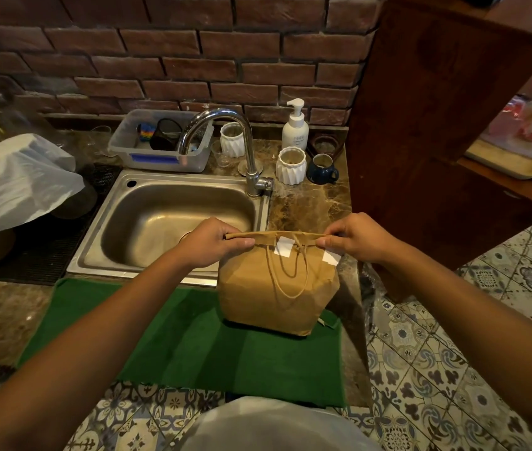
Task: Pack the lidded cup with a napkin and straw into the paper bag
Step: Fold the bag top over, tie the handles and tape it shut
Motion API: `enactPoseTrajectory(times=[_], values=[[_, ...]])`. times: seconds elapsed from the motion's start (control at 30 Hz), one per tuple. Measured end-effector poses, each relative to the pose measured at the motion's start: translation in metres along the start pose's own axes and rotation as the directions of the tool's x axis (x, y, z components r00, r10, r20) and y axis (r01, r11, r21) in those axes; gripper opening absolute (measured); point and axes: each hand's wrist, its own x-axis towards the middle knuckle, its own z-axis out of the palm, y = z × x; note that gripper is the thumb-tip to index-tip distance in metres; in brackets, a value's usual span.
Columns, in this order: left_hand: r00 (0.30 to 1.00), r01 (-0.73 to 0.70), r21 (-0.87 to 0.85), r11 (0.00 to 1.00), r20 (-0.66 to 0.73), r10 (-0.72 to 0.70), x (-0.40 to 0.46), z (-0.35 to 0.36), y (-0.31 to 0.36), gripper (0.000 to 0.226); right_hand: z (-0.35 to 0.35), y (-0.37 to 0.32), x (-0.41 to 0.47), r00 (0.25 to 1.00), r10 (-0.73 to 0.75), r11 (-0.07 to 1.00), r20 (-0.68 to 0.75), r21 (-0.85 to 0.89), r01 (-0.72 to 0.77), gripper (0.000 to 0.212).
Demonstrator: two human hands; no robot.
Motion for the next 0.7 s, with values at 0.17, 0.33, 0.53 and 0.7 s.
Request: enactPoseTrajectory(times=[0.17, 0.33, 0.53, 0.7], values=[[0.999, 0.011, -0.097, 0.995, -0.033, -0.014, -0.007, -0.002, -0.005, 0.017, 0.004, 0.011, -0.002, 0.995, 0.074, 0.99, -0.06, 0.121, -0.067, 0.014], [0.993, 0.007, -0.164, 0.986, -0.112, -0.025, -0.013, -0.001, -0.017, 0.044, 0.009, 0.023, -0.006, 0.982, 0.139, 0.965, -0.124, 0.239, -0.106, 0.008], [0.987, 0.023, -0.201, 0.979, -0.151, -0.055, -0.012, 0.003, -0.015, 0.018, 0.017, 0.024, -0.008, 0.958, 0.205, 0.933, -0.201, 0.336, -0.129, 0.01], [0.986, 0.117, -0.183, 0.976, -0.094, -0.135, -0.021, 0.006, -0.029, 0.063, 0.025, 0.027, -0.014, 0.955, 0.24, 0.885, -0.174, 0.444, -0.141, 0.03]])
